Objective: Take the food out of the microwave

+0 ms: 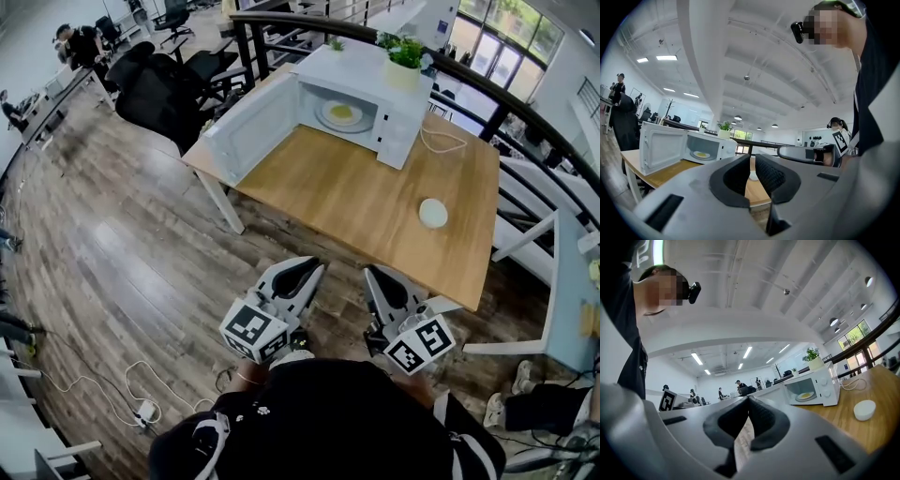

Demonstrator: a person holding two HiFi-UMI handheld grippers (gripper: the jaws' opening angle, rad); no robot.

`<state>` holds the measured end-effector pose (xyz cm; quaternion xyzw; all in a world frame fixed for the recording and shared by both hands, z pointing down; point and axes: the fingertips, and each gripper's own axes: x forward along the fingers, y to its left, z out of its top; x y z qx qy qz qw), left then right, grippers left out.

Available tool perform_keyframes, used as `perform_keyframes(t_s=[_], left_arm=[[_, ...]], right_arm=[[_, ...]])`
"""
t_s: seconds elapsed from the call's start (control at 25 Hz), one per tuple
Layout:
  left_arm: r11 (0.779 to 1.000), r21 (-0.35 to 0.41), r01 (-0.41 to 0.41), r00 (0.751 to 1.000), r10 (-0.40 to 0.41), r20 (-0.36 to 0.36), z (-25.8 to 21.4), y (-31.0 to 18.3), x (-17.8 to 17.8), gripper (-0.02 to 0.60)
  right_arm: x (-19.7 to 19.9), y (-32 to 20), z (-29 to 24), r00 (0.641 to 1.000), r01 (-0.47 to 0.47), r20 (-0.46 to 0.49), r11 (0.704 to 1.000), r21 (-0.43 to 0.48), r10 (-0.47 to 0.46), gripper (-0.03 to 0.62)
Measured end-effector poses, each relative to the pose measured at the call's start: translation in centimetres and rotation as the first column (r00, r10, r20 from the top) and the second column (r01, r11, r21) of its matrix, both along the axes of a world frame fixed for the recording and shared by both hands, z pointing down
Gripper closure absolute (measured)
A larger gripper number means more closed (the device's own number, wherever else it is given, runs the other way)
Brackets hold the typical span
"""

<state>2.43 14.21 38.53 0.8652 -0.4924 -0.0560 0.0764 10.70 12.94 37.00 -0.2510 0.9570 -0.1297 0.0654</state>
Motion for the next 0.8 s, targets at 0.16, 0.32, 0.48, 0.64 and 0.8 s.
perform_keyframes(t_s=[0.16, 0.32, 0.48, 0.64, 0.8], left_arm=[[1.0, 0.005, -0.016, 1.0, 0.016, 0.007, 0.1, -0.7, -2.3, 0.546], [1.0, 0.001, 0.0, 1.0, 0.0, 0.016, 0.5, -1.7, -5.7, 0.546], [1.0, 0.01, -0.01, 1.0, 0.009, 0.015, 0.7, -2.6, -7.8, 0.546], [0.999, 0.012, -0.031, 1.0, 0.031, -0.004, 0.7, -3.3, -8.7, 0.546], [0.998, 0.011, -0.054, 0.998, 0.054, -0.02, 1.2, -4.1, -8.8, 0.546]], right_arm=[[-2.0, -1.2, 0.2, 1.0, -0.029, -0.012, 1.0, -0.011, 0.029, 0.594], [-4.6, -2.4, 0.4, 0.999, -0.037, -0.006, 0.999, -0.014, 0.037, 0.594], [-6.5, -3.3, 0.5, 0.999, -0.049, -0.011, 0.999, -0.013, 0.049, 0.594], [-7.2, -3.8, 0.4, 0.997, -0.079, -0.026, 0.997, -0.005, 0.079, 0.593], [-6.7, -4.3, 1.0, 0.991, -0.117, -0.062, 0.993, -0.015, 0.116, 0.592]])
